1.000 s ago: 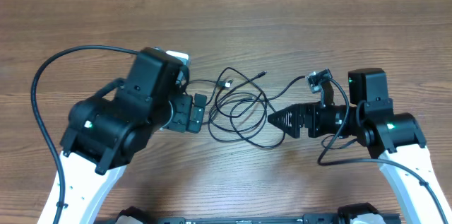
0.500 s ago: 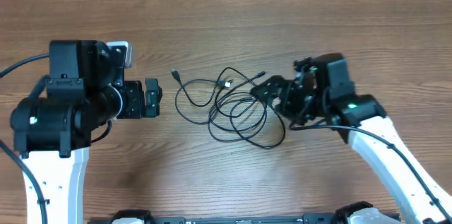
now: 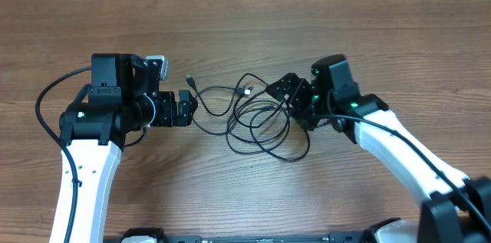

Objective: Untangle cables

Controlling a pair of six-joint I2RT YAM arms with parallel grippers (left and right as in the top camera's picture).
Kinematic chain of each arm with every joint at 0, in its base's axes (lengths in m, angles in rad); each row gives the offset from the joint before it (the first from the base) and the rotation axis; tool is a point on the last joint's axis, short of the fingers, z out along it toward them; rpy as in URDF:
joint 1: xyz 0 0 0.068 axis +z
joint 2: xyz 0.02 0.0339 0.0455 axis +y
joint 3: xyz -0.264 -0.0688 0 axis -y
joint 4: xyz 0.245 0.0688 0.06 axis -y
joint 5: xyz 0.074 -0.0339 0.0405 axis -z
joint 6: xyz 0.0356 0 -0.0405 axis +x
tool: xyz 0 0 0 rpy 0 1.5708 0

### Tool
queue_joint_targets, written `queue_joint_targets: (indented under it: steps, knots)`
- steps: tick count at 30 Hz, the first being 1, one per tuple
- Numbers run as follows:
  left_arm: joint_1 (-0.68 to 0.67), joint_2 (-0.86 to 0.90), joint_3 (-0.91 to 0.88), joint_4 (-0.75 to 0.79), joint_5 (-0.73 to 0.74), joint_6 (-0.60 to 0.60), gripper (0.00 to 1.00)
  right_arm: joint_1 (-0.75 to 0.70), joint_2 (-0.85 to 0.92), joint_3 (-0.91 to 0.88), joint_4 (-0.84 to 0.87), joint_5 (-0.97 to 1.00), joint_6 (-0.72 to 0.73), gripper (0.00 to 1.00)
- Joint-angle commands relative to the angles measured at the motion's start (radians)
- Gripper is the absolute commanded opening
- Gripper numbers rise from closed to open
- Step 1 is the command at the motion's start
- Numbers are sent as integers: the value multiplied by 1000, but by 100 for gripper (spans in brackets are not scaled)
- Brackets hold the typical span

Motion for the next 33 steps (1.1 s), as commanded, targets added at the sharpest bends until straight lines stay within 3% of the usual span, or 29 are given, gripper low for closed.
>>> queue_joint_targets:
  steps: [1,7,10,12,13,18,21,29,33]
  knots:
    - [3,-11,4,5,23,27,100,35,51,13,54,-23,25,88]
    - [3,-11,4,5,23,27,100,60,140,13,77,65,103,86]
    - [3,-11,4,5,23,27,100,61,204,13,80,66,128,80]
    - [3,-11,4,5,23,27,100,62,255,13,121,27,129,39]
    - [3,-11,4,5,23,27,100,62,260,13,117,5,128,4]
    - [3,-11,4,5,23,27,100,60,255,14,149,-52,128,4]
    - [3,-11,4,5,22,27,100,60,208,18,219,-57,41,4]
    - [3,-11,4,5,23,27,99,60,-151,105,196,231,-144,4]
    - [3,-11,4,5,23,27,99,60,-304,159,178,400,-146,4]
